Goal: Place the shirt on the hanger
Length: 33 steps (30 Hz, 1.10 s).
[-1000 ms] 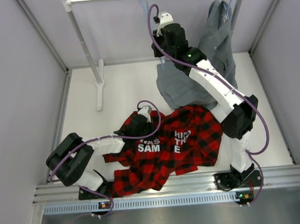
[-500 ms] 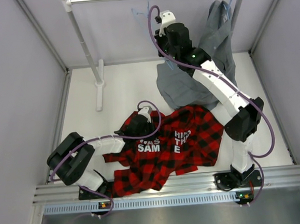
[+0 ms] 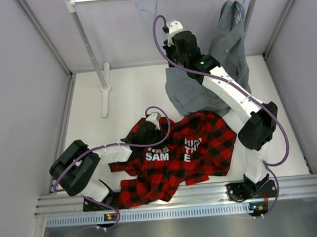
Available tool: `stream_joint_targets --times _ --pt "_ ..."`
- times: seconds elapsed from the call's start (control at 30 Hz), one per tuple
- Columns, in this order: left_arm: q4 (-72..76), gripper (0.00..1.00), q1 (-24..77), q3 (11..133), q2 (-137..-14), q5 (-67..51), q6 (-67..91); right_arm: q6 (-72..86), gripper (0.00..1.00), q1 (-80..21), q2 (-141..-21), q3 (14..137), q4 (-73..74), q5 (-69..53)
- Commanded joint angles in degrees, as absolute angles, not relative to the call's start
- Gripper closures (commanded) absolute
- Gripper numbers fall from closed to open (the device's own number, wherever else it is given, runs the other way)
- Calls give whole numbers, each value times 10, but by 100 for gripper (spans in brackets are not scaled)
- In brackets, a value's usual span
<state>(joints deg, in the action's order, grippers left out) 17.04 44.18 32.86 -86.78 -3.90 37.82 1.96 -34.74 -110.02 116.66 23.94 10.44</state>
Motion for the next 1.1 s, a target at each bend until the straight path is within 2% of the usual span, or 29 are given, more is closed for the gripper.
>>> stream_joint_targets --times 0.0,0.1,0.33,0.47,0.5,0.53,0.57,0.67,1.07 --pt "207 100 443 325 -871 -51 379 19 91 -345 -1054 1159 238 110" --pt "210 100 443 324 -874 -52 380 18 97 -345 -1047 1154 239 112" --pt "214 100 443 323 -878 -55 381 14 100 -345 -1041 1157 239 107" --pt "214 100 443 323 -877 -57 381 13 80 -345 -1036 1158 238 106" --pt "214 100 443 323 -878 -57 381 14 79 -345 -1034 1158 238 108" --pt "214 100 443 322 -877 -57 381 14 81 -345 -1034 1158 239 109" --pt "214 100 443 322 -878 -58 381 13 91 -345 -1034 1159 239 110" --pt "214 100 443 321 -879 -57 381 13 100 -345 -1034 1155 239 112" --pt "203 100 443 330 -872 -45 388 0 100 -347 -1011 1136 185 100"
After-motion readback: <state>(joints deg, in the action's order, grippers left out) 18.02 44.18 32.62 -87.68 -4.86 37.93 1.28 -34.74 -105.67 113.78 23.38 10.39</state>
